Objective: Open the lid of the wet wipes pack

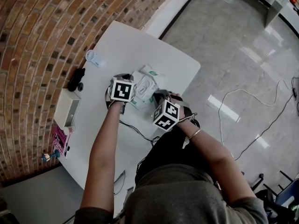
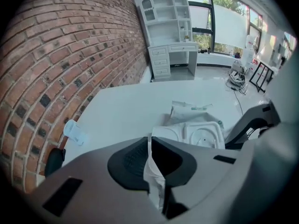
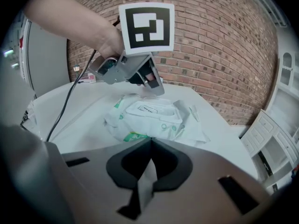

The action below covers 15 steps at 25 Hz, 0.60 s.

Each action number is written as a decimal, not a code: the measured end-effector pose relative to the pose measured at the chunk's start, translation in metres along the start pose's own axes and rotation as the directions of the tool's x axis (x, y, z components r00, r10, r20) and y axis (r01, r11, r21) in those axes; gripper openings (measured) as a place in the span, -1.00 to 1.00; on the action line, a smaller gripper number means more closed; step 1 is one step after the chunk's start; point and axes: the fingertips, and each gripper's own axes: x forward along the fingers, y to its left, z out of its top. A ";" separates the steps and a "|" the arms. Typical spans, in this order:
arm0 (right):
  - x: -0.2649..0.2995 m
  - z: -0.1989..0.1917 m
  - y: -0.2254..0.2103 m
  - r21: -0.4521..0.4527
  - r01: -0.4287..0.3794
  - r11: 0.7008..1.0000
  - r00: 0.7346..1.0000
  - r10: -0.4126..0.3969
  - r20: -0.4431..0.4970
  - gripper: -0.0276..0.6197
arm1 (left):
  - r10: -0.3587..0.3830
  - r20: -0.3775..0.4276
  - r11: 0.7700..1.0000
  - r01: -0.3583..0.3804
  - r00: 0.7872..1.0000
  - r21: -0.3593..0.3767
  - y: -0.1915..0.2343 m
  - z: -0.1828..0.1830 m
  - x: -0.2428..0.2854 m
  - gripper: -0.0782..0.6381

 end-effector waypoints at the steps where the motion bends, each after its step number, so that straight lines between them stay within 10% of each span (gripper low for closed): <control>1: 0.000 0.000 0.000 0.003 -0.005 1.000 1.000 0.005 0.000 -0.90 | 0.001 0.018 1.000 -0.001 1.000 -0.017 0.000 0.002 -0.005 -0.67; 15: -0.016 0.008 -0.008 0.173 -0.087 0.981 0.994 0.073 0.084 -0.89 | 0.077 0.168 0.990 -0.055 0.983 -0.133 -0.004 -0.001 -0.069 -0.69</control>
